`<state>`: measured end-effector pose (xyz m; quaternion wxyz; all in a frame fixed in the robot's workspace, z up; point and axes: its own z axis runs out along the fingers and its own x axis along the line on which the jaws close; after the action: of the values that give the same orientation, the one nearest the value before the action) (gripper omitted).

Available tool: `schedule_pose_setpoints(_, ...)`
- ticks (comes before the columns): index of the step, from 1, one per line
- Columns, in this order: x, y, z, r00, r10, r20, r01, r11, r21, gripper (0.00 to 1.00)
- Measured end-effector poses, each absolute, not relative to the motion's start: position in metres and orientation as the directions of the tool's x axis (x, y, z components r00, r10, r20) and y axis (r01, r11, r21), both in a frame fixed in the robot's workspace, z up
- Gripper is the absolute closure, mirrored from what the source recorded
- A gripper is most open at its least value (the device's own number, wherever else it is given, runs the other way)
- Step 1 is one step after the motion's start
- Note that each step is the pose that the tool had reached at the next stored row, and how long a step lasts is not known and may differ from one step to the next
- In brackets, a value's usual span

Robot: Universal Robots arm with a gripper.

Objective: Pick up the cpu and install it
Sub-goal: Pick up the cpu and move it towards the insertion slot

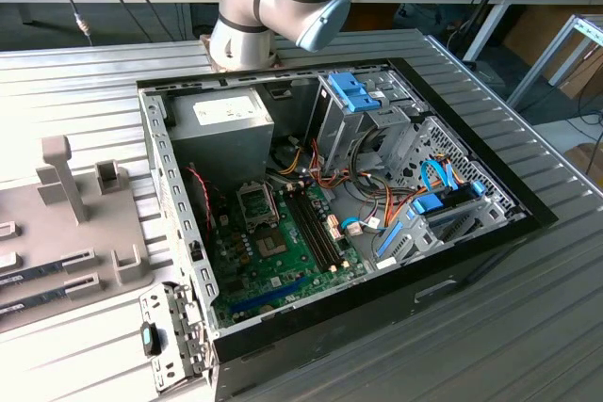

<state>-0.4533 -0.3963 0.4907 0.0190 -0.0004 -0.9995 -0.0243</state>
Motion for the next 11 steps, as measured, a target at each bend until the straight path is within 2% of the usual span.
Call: schedule_pose_setpoints(11, -0.4441, -0.403, 0.4875, -0.999, 0.0, 0.038, 0.002, 0.999, 0.049, 0.53)
